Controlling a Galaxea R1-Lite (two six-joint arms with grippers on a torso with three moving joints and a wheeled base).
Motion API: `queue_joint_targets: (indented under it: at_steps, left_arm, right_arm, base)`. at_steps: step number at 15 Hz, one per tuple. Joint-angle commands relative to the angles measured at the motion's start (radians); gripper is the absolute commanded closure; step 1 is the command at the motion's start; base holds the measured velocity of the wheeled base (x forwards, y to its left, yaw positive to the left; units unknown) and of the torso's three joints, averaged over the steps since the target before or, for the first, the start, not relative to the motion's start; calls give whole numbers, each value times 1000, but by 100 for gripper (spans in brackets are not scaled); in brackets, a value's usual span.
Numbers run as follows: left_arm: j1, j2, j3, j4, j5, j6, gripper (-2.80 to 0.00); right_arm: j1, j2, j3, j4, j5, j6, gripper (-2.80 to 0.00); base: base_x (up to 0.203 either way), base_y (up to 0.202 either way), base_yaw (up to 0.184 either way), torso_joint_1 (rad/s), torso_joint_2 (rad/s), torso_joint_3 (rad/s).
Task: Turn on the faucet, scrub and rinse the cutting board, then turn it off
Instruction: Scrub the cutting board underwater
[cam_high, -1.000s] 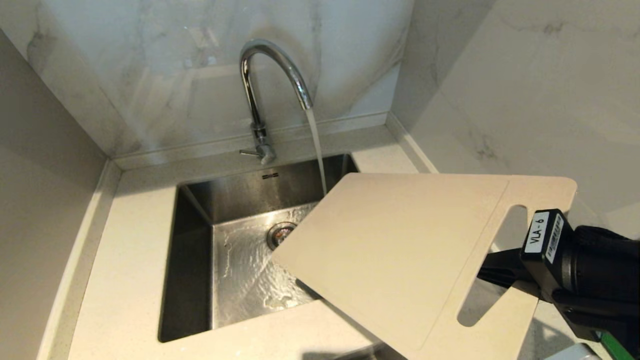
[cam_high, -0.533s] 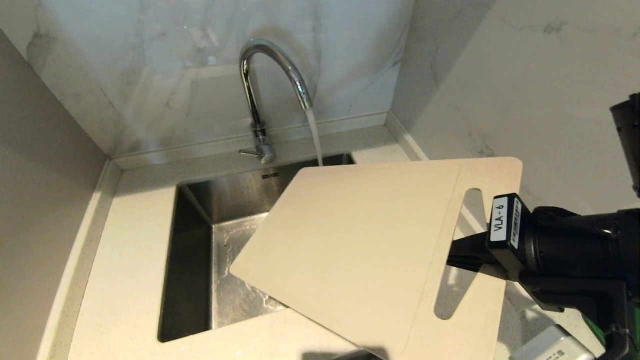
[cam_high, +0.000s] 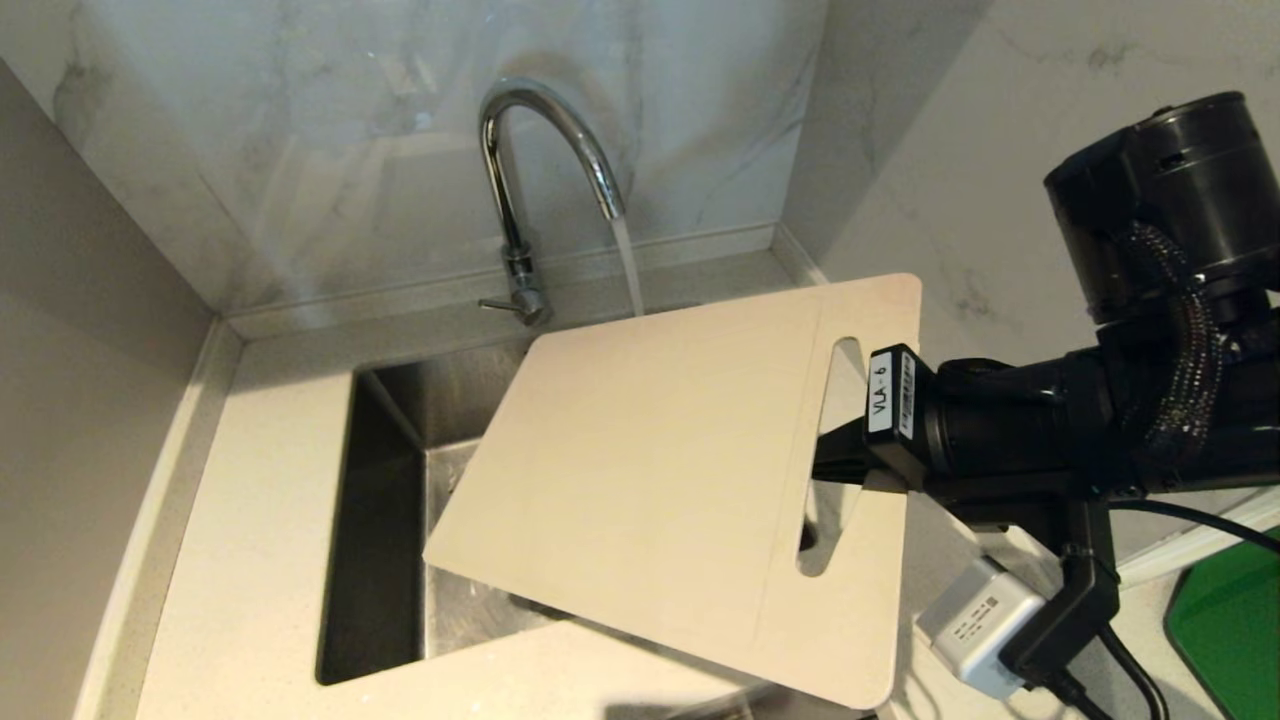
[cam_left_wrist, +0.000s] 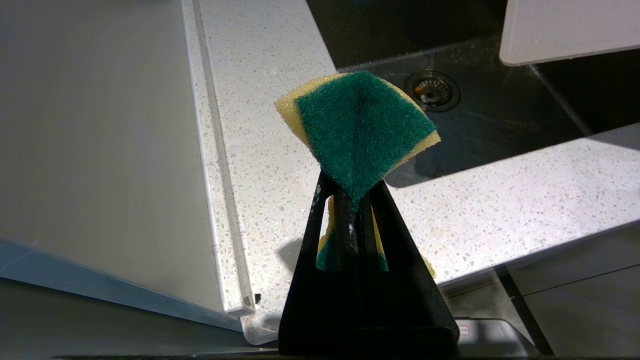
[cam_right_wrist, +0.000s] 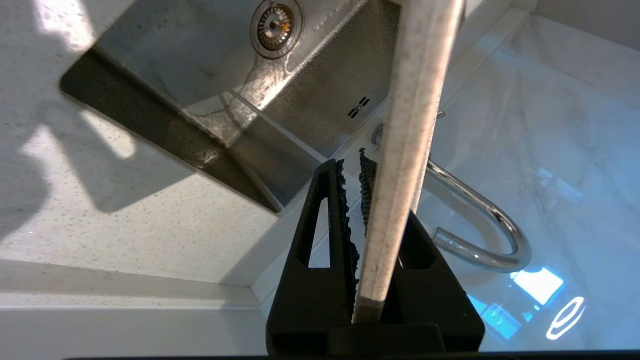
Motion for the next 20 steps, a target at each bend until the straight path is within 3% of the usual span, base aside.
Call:
queue_joint_targets:
  at_steps: [1, 10, 16, 20]
  left_arm:
    - [0, -1, 2, 0, 0, -2, 0]
    - [0, 1, 2, 0, 2, -5, 0]
    - [0, 1, 2, 0, 2, -5, 0]
    - [0, 1, 2, 0, 2, -7, 0]
  right_arm:
    - [1, 50, -34, 8, 1, -29, 0]
    - [6, 155, -119, 50, 3, -87, 0]
    - [7, 316, -380, 220, 9, -172, 0]
    - [27, 376, -397, 246, 91, -180, 0]
  base:
    - [0, 0, 0, 0, 0, 0]
    - [0, 0, 0, 0, 0, 0]
    - [0, 0, 0, 0, 0, 0]
    - [0, 0, 0, 0, 0, 0]
